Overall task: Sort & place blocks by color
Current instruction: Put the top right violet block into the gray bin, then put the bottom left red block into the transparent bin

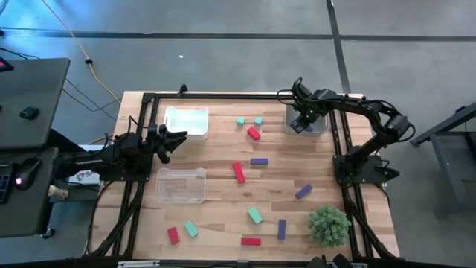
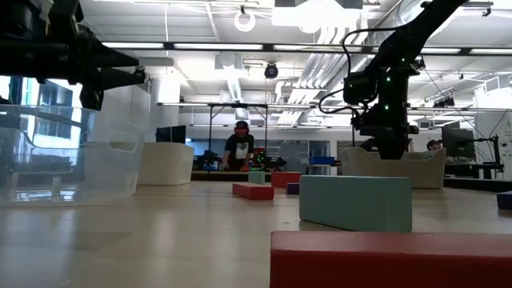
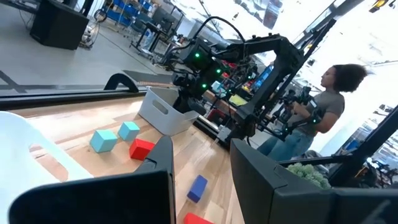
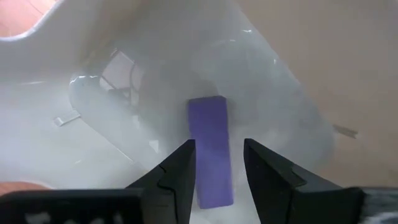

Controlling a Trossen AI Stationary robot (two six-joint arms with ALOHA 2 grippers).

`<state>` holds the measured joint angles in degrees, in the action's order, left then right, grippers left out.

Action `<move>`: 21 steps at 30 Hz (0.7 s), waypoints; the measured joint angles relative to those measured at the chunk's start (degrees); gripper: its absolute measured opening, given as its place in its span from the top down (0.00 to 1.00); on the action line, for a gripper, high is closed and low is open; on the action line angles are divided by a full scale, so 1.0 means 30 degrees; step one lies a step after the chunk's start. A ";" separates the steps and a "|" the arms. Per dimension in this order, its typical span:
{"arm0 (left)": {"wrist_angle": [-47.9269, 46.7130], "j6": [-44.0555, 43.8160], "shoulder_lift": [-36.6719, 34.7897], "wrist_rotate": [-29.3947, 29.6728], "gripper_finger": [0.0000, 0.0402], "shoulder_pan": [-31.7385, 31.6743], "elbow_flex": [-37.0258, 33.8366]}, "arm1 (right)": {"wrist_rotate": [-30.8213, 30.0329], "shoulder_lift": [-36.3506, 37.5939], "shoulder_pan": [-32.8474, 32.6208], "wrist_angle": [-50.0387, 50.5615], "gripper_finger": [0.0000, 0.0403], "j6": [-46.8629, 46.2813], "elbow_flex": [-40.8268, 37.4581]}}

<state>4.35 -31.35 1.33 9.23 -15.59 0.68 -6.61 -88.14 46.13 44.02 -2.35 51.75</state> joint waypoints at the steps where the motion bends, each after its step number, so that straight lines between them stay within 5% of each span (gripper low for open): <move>1: 0.0019 0.0000 -0.0004 0.0001 0.81 0.0000 -0.0004 | 0.0000 0.0000 -0.0007 0.0053 0.69 -0.0011 0.0000; 10: 0.0019 0.0000 0.0003 0.1040 0.77 0.0000 0.0003 | 0.0576 0.0471 -0.0007 0.0935 0.69 -0.0585 0.0205; 21: 0.0077 -0.1343 0.0003 0.1696 0.65 -0.0003 0.0429 | 0.0621 0.0568 -0.0015 0.3428 0.69 -0.0930 0.3902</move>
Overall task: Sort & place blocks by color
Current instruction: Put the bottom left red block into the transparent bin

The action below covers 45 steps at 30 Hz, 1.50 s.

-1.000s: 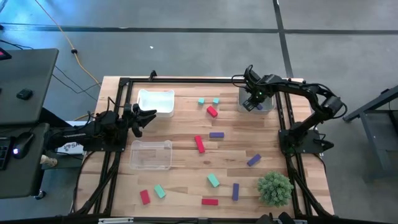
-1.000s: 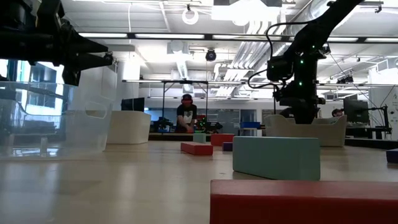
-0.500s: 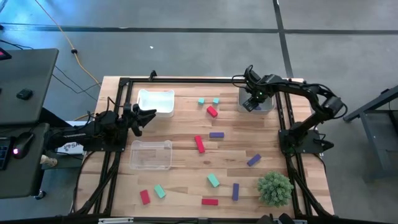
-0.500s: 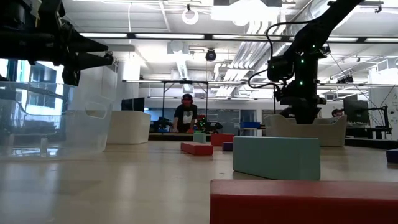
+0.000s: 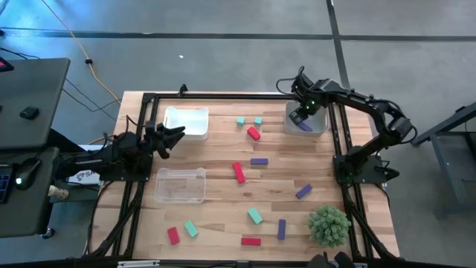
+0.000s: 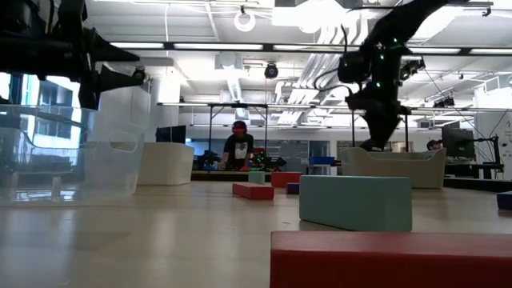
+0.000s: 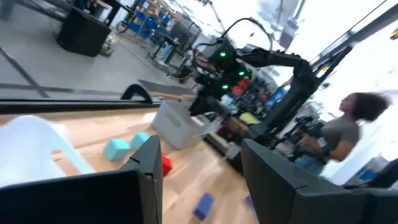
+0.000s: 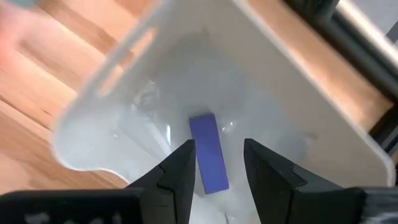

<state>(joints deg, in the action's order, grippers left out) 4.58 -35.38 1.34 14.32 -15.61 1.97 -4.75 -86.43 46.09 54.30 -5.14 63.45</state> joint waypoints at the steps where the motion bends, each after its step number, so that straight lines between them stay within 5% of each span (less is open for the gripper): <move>1: 0.0000 0.0012 0.0000 -0.0120 0.65 -0.0004 0.0173 | 0.0096 0.0000 0.0000 0.0112 0.69 -0.0002 0.0422; 12: -0.0669 0.2531 0.0714 -0.2722 0.67 0.0003 0.3823 | 0.0771 -0.0007 -0.0907 0.0701 0.69 -0.0741 0.4117; 29: -1.0038 0.4615 0.7336 -0.8651 0.67 0.0084 1.1254 | 0.0603 -0.0007 -0.3966 0.1116 0.69 -0.3833 0.5963; 45: -1.3838 0.6516 1.1687 -0.9776 0.67 0.4995 1.5226 | 0.0588 -0.0015 -0.6534 0.1101 0.69 -0.6239 0.5963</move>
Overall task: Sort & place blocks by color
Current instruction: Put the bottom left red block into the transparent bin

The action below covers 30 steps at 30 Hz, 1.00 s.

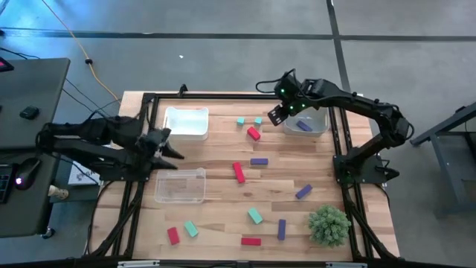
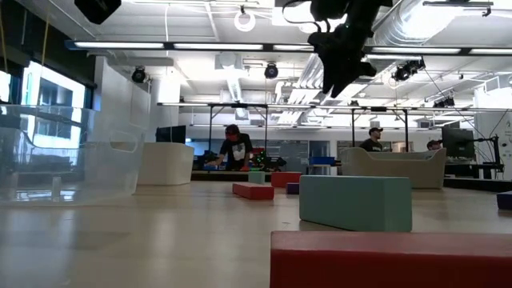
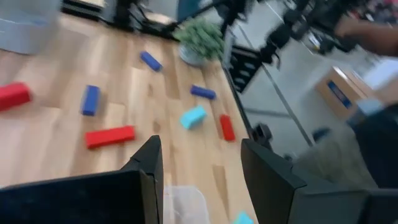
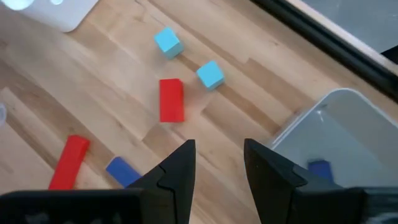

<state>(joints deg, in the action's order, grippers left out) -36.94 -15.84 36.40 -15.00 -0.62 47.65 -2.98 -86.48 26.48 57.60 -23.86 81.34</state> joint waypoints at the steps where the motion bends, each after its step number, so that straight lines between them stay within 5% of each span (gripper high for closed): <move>1: -0.0074 0.0007 0.0254 -0.0006 0.67 0.0547 0.0075 | 0.0000 0.0000 -0.0139 0.0000 0.69 -0.0117 0.0000; 18: -0.0462 -0.1371 0.4923 0.0786 0.67 0.8952 0.0209 | -0.0015 0.0000 -0.1501 -0.0007 0.69 -0.1078 0.0000; 30: 0.0263 -0.2728 0.8867 0.2624 0.67 1.2948 0.0209 | -0.0029 0.0000 -0.2310 -0.0015 0.69 -0.1071 0.0000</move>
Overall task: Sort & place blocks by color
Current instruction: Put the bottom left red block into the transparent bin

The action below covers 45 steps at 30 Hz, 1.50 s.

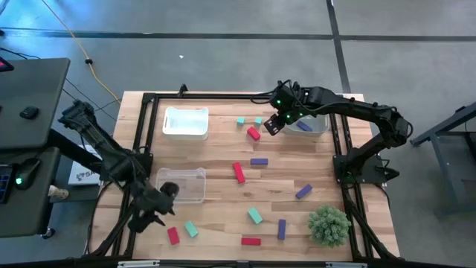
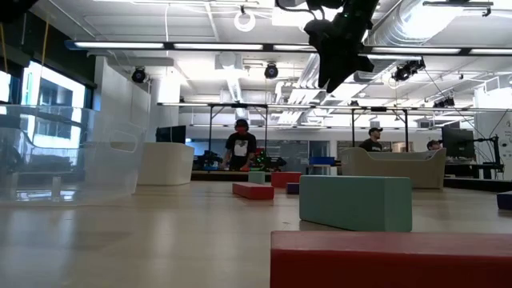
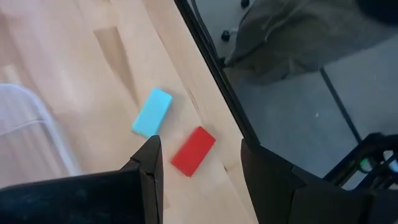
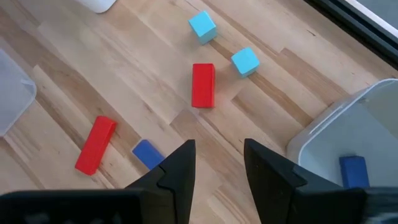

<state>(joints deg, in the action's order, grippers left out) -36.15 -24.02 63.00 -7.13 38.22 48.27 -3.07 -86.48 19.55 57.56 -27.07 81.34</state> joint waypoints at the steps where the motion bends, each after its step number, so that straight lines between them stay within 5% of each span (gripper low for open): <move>1: 0.0156 -0.0016 0.0374 0.0071 0.67 0.0248 0.0000 | 0.0000 0.0000 -0.0066 0.0000 0.69 0.0000 0.0000; 27: 0.2116 0.0793 0.6495 0.1183 0.67 0.2696 0.0007 | -0.0481 -0.0007 -0.1057 0.0000 0.69 0.0117 0.0000; 45: 0.2946 0.4436 0.8798 0.1660 0.67 0.3257 0.0000 | -0.0954 -0.0007 -0.1057 -0.0001 0.69 0.0175 0.0000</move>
<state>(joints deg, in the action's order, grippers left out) -27.31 -10.71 89.40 -2.15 48.00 48.27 -5.93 -86.50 16.38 57.56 -26.55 81.34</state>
